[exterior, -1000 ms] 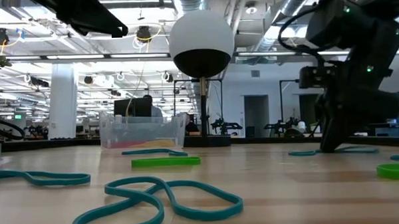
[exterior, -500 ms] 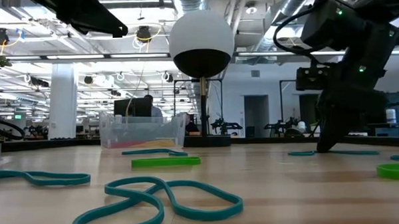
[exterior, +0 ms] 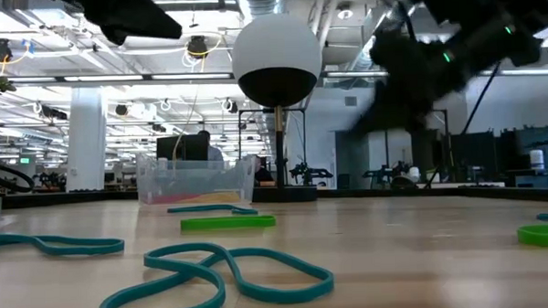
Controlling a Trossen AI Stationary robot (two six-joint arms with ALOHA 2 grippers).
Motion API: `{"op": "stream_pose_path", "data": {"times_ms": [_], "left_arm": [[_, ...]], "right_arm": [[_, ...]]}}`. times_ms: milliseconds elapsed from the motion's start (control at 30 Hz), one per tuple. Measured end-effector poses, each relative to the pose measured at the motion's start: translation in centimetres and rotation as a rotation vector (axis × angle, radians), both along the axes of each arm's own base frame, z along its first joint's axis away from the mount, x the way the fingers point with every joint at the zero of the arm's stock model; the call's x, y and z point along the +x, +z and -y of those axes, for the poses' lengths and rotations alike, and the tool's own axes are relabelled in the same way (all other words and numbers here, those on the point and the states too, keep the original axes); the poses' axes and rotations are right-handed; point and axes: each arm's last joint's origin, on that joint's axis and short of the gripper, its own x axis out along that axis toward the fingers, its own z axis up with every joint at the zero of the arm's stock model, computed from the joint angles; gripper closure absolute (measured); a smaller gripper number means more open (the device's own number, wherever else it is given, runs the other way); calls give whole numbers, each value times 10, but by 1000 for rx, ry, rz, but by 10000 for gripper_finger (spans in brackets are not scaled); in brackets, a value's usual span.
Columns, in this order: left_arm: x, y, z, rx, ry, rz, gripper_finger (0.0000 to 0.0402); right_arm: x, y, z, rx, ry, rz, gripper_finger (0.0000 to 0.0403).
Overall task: Pick and place items into bin
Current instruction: Put the blue rubber band into the transparent bin
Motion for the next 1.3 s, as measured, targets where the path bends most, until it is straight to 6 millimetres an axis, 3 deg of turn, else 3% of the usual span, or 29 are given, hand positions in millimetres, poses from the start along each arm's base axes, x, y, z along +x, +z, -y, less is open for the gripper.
{"op": "stream_pose_path", "data": {"times_ms": [100, 200, 500, 767, 1067, 1300], "left_arm": [[6, -1, -1, -40, 9, 19, 356], [18, -9, -3, -36, -20, -2, 356], [70, -39, -9, 73, -52, 24, 356], [104, -39, -14, 46, -142, -9, 353], [107, -34, -23, 85, -128, -48, 274], [113, -38, -34, -11, -219, -42, 226]], "right_arm": [[11, 20, -2, -54, 47, 208, 402], [14, 27, -4, -88, 102, 285, 402], [14, 20, -4, -101, 119, 217, 402], [15, 8, -4, -110, 123, 156, 403], [15, 9, -4, -110, 124, 152, 403], [17, 13, -4, -102, 120, 206, 403]]}}
